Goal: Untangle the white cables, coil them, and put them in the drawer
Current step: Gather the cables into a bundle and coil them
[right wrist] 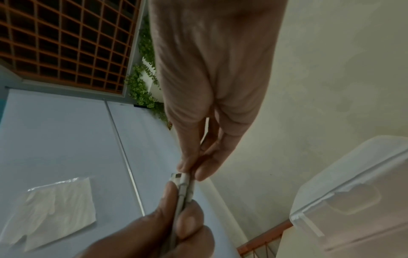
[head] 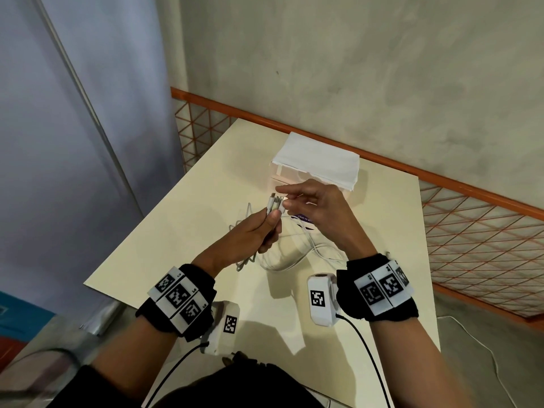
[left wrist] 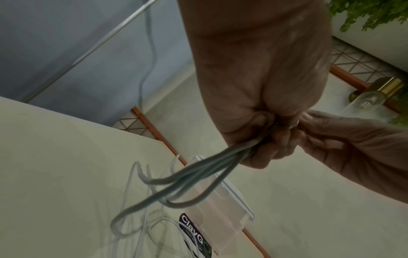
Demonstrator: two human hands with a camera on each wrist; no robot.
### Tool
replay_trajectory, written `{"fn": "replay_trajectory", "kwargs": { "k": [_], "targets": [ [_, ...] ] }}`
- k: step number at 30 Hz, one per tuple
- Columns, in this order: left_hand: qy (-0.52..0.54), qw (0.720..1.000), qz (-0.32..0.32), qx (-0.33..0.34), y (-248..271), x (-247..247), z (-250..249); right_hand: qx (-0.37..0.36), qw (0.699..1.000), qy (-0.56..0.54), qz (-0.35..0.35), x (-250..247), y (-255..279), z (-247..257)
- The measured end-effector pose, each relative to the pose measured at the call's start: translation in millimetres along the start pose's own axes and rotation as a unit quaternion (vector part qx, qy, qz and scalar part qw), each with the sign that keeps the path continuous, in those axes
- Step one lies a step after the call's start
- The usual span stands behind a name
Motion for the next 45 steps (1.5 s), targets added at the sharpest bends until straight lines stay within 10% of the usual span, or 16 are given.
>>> {"fn": "replay_trajectory", "kwargs": {
  "k": [21,28,45],
  "targets": [
    [0.024,0.998,0.030,-0.043,-2.8,2.3,0.3,-0.032,0.998,0.036,0.047,8.4,-6.8,-7.8],
    [0.196,0.977,-0.084,0.028,-9.1,-17.1,-27.2,0.083,0.983,-0.093,0.136,59.5,13.4,-38.4],
    [0.392,0.853,-0.325,0.118,13.3,-113.5,-36.9,0.079,0.974,0.149,0.150,47.5,18.0,-70.1]
  ]
}}
Point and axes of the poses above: each hand's wrist, its own y-axis away from the middle knuckle, its own x-axis out of the palm, z = x × y, the point moved 6 cm from there along -y, towards the middle knuckle, and after that the axes turned 1 degree about x, right-handed, at the moved point
